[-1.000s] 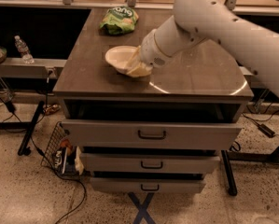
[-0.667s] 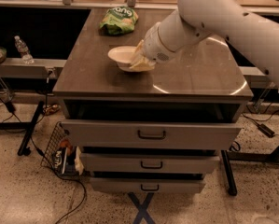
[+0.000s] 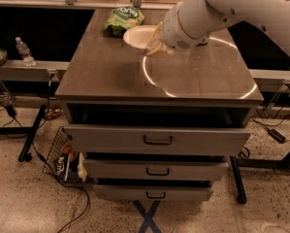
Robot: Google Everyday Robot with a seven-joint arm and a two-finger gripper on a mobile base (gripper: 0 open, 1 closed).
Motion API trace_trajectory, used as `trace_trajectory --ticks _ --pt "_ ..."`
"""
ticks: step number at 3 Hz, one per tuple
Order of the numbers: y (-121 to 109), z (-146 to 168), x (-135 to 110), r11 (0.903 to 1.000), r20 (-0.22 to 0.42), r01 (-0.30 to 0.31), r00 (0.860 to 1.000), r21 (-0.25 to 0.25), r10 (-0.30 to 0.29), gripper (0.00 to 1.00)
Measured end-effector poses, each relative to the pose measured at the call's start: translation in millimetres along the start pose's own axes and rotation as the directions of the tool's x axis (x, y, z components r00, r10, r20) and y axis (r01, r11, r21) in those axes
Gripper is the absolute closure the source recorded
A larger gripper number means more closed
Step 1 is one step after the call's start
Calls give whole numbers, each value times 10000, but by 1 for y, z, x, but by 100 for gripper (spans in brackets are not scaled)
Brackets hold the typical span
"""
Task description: Move paper bowl near 7up can
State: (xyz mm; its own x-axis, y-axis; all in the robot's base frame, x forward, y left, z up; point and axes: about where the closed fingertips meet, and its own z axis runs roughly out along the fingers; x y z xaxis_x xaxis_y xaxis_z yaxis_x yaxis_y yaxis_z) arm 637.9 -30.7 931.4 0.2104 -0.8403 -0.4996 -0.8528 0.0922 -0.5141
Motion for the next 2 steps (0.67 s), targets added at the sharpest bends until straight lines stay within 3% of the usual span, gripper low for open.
trace_trajectory --ticks 1,2 --pt "-2 -4 6 10000 -180 64 9998 15 -64 100" --pt "-9 -27 35 9982 -597 -178 9980 568 212 100"
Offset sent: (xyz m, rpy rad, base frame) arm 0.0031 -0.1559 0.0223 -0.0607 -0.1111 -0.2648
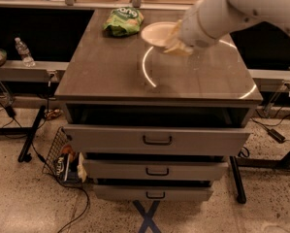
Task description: Move paper bowl near 7up can
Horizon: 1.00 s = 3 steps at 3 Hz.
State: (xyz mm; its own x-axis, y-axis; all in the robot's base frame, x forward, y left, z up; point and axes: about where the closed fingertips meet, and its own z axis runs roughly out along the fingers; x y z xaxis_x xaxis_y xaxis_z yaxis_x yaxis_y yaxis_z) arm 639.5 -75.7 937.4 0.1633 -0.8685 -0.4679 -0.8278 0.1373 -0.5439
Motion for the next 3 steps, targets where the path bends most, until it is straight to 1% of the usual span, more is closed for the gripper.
trace_trajectory --ticks 1,2,3 --pt "-10 -38 57 9944 -767 -451 9957 952 525 100" --pt "-19 -69 108 9866 -1476 -508 9863 1550 739 100" --pt "-27 -88 158 9814 -1920 -482 9778 1858 843 100"
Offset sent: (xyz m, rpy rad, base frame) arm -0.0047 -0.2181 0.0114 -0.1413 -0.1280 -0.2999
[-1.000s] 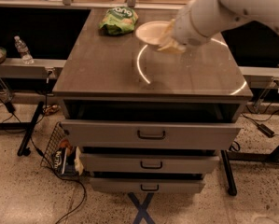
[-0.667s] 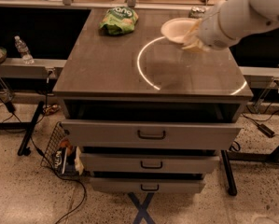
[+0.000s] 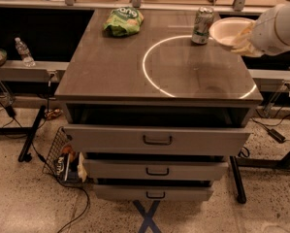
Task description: Move paper bowl near 7up can
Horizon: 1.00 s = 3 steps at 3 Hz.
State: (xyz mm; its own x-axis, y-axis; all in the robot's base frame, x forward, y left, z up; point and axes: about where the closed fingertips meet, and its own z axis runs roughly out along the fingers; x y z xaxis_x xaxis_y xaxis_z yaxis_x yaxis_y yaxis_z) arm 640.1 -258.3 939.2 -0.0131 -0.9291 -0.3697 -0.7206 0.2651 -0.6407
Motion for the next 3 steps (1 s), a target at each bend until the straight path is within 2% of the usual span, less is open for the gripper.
trace_trajectory --ticks 2,3 --pt "-7 3 16 9999 -104 -117 9999 73 117 100" --pt "-23 18 40 9999 -361 17 9993 139 -12 100"
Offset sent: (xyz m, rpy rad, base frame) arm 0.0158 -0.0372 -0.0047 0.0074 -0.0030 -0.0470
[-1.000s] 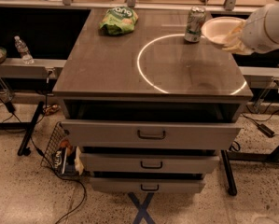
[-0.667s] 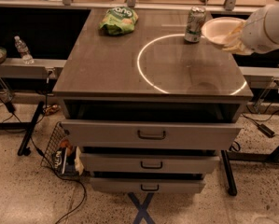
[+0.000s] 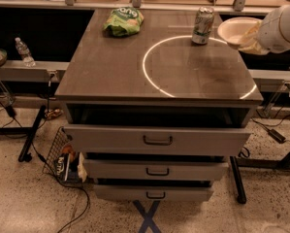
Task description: Move paper bowl near 7up can
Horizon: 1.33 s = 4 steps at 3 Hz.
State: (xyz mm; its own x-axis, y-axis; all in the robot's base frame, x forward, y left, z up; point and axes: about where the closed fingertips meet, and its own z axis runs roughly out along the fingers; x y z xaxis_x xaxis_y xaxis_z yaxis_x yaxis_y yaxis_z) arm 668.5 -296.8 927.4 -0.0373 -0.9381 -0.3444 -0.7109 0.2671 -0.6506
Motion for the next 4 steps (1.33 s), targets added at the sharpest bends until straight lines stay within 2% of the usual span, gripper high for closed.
trace_trajectory --ticks 1,2,3,4 --pt "-5 27 25 9995 -256 139 9996 -284 -146 100" --pt "3 52 40 9968 -372 184 9991 -774 -213 100" --pt "12 80 38 9907 -99 354 9993 -1313 -371 77" --pt "9 92 27 9887 233 516 9985 -1410 -488 54"
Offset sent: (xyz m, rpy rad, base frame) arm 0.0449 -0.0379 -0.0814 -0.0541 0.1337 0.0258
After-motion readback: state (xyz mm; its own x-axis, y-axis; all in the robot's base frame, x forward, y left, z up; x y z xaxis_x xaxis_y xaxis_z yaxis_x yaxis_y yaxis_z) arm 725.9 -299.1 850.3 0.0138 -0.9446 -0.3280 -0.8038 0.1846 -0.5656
